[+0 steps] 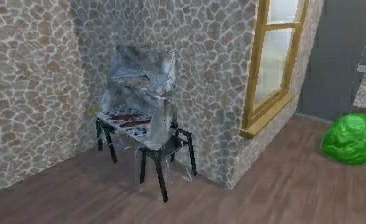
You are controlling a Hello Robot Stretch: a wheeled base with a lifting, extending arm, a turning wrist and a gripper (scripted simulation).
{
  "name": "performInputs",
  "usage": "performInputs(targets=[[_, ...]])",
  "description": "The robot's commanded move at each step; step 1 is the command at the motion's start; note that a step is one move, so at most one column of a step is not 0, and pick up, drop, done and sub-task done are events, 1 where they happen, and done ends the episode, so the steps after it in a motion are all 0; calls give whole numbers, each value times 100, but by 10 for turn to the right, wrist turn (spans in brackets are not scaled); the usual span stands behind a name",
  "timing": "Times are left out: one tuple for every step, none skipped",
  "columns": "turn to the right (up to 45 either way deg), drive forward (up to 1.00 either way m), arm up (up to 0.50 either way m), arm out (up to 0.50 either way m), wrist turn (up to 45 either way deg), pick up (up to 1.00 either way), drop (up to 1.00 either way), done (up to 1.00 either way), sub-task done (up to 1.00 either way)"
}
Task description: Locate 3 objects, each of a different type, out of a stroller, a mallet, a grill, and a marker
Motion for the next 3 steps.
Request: performInputs(targets=[[0,35,0,0,0,0,0,0,0],[-180,0,0,0,0,0,0,0,0],[0,0,0,0,0,0,0,100,0]])
